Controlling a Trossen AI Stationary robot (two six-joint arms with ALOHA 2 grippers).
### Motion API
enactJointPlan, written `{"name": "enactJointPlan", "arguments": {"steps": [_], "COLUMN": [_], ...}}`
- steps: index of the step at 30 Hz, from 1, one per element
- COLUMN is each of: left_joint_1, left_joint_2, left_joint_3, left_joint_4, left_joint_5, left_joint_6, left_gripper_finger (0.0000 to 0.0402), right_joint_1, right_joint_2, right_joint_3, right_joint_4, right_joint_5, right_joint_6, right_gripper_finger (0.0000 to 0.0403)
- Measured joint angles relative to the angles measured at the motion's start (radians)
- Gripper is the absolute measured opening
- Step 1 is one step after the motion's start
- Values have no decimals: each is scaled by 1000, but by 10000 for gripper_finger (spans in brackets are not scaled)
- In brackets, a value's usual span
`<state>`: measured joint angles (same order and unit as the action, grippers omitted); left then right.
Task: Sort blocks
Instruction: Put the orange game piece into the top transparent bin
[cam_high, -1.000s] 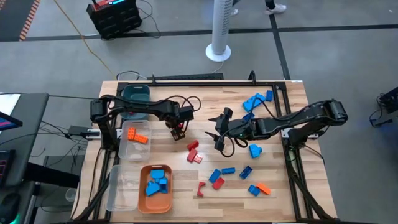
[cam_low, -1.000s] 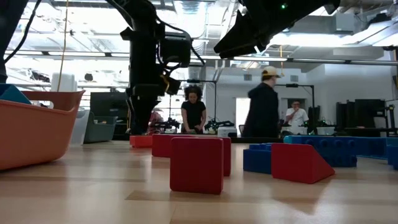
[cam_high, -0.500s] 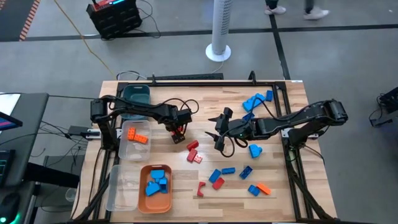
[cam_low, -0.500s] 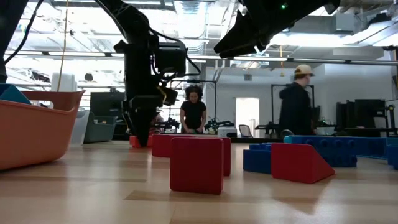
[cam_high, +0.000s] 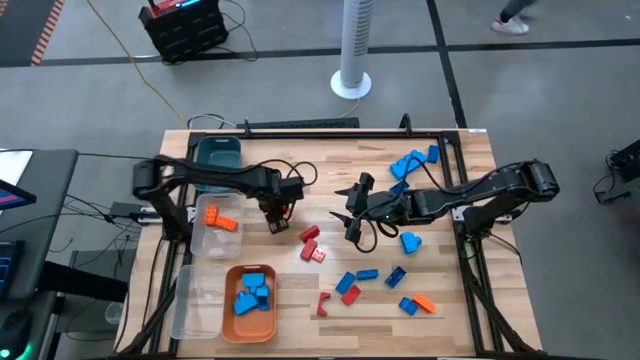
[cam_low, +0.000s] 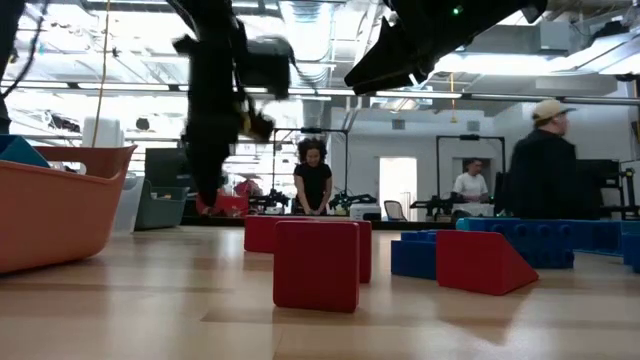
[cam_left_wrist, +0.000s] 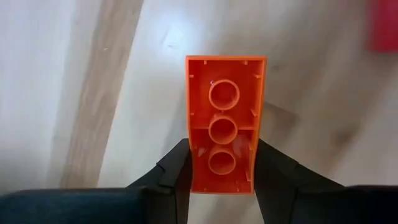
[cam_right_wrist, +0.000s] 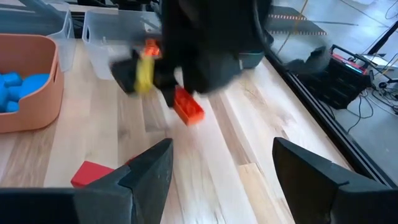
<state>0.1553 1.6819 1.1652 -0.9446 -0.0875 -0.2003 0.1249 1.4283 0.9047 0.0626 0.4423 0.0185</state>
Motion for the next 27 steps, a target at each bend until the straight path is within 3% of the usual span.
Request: {"name": "enactJointPlan", "arguments": {"steps": [4,8,16,20,27], "left_joint_1": [-86,-197,-353,-358,-357], "left_joint_2": [-152,-312,-559,-636,-669], "left_joint_3": [3,-18,-263,-339,-267], "left_joint_4": [-129,-269,-393,-396,-391], "left_joint_5": [-6,-92,-101,-106,-121], "left_joint_6": [-104,-294,-622,-681,-625], "left_gripper_finger": [122,122,133,169,228], "right_joint_1": [0,-3,-17,-16,-16], "right_joint_2": [0,0,0,0,0], "right_joint_3": [0,0,0,0,0], "right_joint_4": [-20,-45,-34,-22,-23], "right_joint_5": [0,0,0,0,0], "right_joint_6": [7,8,19,28,52], "right_gripper_finger": [280,280,280,280,280]}}
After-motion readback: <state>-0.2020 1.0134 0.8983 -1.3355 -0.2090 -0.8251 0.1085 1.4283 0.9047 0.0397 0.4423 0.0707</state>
